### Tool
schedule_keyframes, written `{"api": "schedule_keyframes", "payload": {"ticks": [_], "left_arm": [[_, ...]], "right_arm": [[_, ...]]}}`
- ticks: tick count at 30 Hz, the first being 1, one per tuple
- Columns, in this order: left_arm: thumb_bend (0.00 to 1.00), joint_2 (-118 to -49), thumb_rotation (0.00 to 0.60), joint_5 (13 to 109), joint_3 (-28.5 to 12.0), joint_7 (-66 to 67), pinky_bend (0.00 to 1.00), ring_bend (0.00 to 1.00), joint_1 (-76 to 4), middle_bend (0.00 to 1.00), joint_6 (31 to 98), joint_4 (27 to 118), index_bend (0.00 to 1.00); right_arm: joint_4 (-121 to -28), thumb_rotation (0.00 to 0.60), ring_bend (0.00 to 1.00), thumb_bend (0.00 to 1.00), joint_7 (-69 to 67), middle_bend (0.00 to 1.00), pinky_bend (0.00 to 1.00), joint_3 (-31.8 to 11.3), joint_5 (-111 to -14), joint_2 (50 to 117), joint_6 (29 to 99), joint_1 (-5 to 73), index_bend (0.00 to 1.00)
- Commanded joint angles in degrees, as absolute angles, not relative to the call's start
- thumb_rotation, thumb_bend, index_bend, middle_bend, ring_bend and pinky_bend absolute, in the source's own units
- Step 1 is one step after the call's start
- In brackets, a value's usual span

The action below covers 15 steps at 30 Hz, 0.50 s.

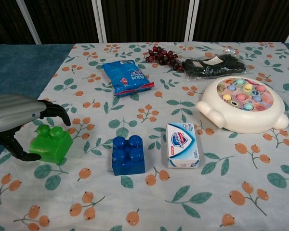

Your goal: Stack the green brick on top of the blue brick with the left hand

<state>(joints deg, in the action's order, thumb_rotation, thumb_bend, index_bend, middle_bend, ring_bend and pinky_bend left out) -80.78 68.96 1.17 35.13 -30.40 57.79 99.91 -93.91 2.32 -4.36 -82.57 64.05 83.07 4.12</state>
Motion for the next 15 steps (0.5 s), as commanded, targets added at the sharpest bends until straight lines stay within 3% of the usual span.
{"api": "schedule_keyframes", "payload": {"ticks": [1,15], "left_arm": [[0.2,-81.49,0.6,68.17,0.99,35.66,0.26,0.14,-30.93,0.19,57.32,99.5,0.26],[0.2,-83.9,0.6,66.06,1.12,36.77,0.36,0.24,-31.73,0.27,57.74,97.88,0.33]], "right_arm": [[-93.93,0.6,0.0,0.1,2.27,0.0,0.19,-4.38,-82.55,64.03,83.09,4.11,0.0],[-93.83,0.6,0.0,0.1,2.06,0.0,0.19,-4.39,-82.54,64.03,83.05,4.12,0.0]]}}
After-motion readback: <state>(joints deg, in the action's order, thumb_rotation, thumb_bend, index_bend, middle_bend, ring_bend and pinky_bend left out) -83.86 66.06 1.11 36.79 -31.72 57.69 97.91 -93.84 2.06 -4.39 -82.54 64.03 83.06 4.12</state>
